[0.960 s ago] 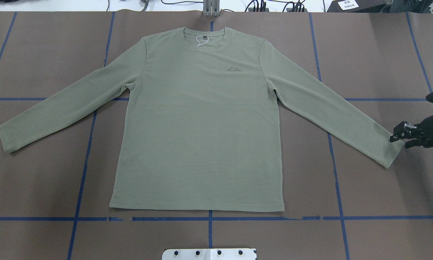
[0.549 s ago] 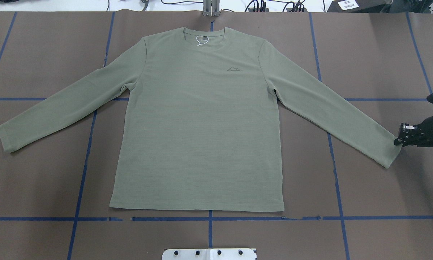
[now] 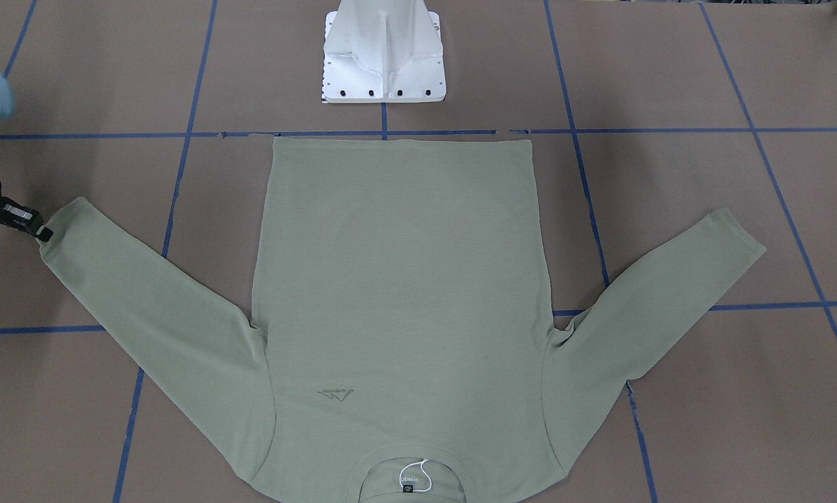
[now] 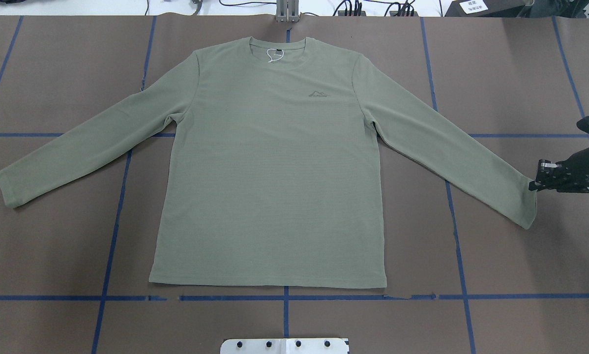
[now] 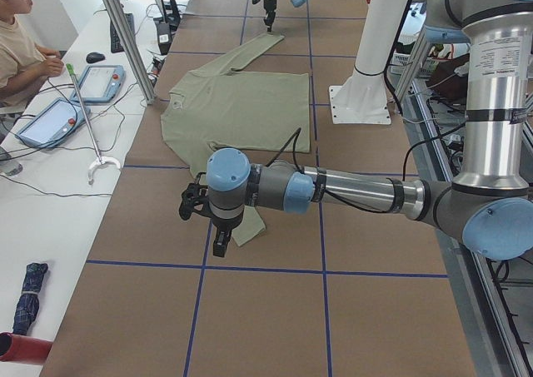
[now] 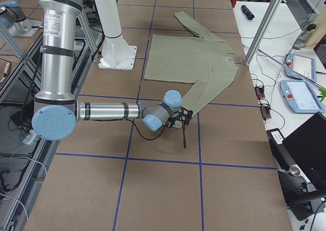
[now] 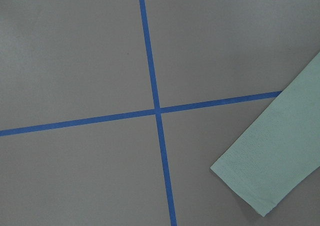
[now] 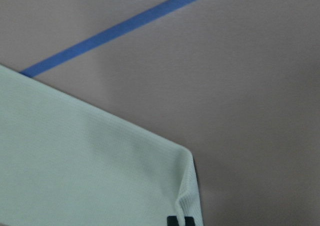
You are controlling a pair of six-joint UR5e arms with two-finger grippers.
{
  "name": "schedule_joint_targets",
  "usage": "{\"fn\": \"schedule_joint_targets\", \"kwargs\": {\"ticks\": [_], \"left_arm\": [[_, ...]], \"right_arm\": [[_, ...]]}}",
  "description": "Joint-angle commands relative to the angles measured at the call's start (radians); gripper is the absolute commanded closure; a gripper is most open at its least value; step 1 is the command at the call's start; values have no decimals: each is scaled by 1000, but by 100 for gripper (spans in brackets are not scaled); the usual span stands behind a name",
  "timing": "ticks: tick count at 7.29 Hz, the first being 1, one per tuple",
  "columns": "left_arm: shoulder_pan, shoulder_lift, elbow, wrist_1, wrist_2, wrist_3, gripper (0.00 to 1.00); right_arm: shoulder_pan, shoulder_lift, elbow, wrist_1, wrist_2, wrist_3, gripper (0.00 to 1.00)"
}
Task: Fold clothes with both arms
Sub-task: 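Lift the cuff with the right gripper and carry it across the shirt toward the collar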
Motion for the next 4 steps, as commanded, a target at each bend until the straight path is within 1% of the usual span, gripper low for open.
{"fn": "schedule_joint_targets", "kwargs": {"ticks": [1,2,3,4], "left_arm": [[0,-3,-1,-1,-1,0,0],[0,-6,-1,-1,-3,0,0],[0,-5,-5,-1,-3,0,0],[0,-5,-10,-1,-6,0,0]], "right_arm": [[-11,112,58,-12,1,175,100],[-32,232,58,-74,-5,292,100],[-81,383,53,-204,-31,372,100],[-144,568,26,-383,-142,416,100]]}}
